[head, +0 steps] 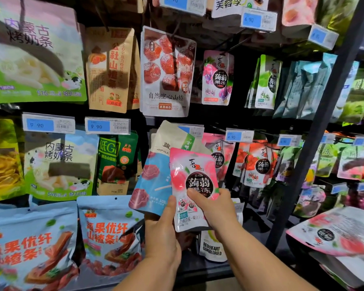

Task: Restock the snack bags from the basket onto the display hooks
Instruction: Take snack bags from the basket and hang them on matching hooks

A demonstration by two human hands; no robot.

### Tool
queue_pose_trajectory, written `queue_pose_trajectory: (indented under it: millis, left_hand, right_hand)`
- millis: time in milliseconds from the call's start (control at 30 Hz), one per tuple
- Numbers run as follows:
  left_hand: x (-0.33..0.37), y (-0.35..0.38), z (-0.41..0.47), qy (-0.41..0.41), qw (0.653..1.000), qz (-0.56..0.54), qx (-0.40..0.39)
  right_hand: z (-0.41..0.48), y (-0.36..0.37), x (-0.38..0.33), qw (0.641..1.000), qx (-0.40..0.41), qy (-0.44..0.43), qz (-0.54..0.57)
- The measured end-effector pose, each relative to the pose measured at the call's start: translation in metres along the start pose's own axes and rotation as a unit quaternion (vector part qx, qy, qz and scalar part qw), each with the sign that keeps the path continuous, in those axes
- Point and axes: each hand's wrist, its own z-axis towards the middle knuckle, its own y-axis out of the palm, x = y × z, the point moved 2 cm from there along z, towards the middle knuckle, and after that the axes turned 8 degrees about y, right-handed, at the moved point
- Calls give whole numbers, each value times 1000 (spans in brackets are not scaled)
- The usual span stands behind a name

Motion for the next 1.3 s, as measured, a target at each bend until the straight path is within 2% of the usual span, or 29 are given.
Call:
queue_pose_trajectory:
  millis: [133, 233, 300, 433, 500, 600, 867, 1033, 1167, 1233, 1300]
  left_hand:
    - [-7, 0, -1, -12, 1000, 11, 1]
    - [-12, -1, 3, -27, 999, 1, 23]
    - [-11, -1, 6, -30, 999, -7, 32]
    - [-3, -1, 8, -17, 997, -10, 73]
    - [-1, -4, 8, -22, 995, -9, 93]
    - [1, -10, 6, -36, 994, -15, 99]
    - [5, -36, 3, -59, 995, -39, 77]
    - [11, -55, 9, -100, 991, -90, 19]
    - [5, -67, 8, -121, 986, -115, 12]
    - [-6, -69, 17, -121, 988, -92, 31]
    - [-1, -63, 14, -101, 990, -96, 3]
  right_hand:
    - [-4, -4, 2, 999, 8, -43, -10]
    - [-7, -9, 0, 997, -15, -68, -33]
    - [-8, -13, -2, 995, -55, -73, -45]
    - [-6, -21, 0, 984, -173, -51, 15]
    - [-6, -23, 3, 973, -224, -51, 11]
    - [-6, -20, 7, 965, -256, -50, 12]
    - [35, -32, 20, 967, -229, -8, 115]
    - [72, -71, 43, 968, -197, 40, 150]
    - [104, -93, 54, 968, -181, 29, 172]
    - [117, -100, 53, 969, -179, 20, 169]
    - [130, -104, 52, 970, -175, 15, 168]
